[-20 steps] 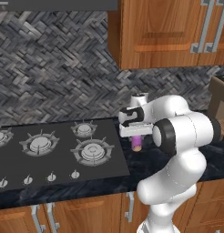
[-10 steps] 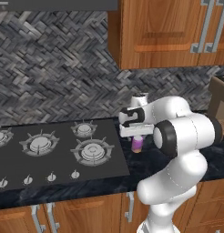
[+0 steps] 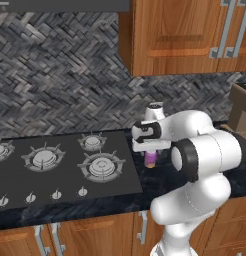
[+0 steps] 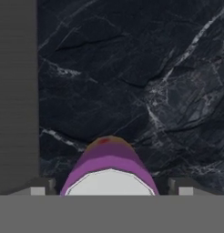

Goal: Four empty soda cans are scattered around the kitchen. Gather all the cans and cluster them next to the stove for recycling.

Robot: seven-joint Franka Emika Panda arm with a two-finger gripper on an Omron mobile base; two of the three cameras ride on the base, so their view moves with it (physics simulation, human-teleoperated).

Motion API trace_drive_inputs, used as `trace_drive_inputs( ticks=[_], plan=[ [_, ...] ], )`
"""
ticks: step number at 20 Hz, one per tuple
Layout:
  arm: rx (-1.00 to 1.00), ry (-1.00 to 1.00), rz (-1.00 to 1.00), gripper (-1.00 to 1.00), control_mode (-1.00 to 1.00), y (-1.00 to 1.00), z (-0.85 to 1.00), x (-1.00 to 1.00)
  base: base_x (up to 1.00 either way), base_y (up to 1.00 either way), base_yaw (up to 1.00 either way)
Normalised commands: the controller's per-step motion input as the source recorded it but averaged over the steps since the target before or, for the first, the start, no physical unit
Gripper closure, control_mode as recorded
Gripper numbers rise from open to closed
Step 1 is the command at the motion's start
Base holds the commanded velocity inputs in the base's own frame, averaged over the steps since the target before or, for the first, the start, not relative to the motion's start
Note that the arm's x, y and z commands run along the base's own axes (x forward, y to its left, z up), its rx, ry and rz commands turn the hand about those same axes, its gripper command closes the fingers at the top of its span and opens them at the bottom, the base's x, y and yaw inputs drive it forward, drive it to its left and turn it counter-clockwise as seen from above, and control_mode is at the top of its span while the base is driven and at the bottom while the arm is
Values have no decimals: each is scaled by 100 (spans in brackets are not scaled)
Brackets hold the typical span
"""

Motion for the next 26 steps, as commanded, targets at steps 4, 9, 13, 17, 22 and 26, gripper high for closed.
trace_drive_inputs(
  ticks=[4, 9, 13, 17, 22, 26],
  plan=[
    [0, -9, -2, -100, -100, 0, 17, -13, 0, 0, 0],
    [0, -6, -2, -100, -100, 0, 13, -18, 0, 0, 0],
    [0, -3, -1, -100, -100, 0, 6, -21, 0, 0, 0],
    [0, -5, -1, -100, -100, -1, 20, -19, 0, 0, 0],
    [0, -7, -1, -100, -100, 0, 26, -21, 0, 0, 0],
    [0, -5, 0, -100, -100, -1, 15, -26, 0, 0, 0]
  ],
)
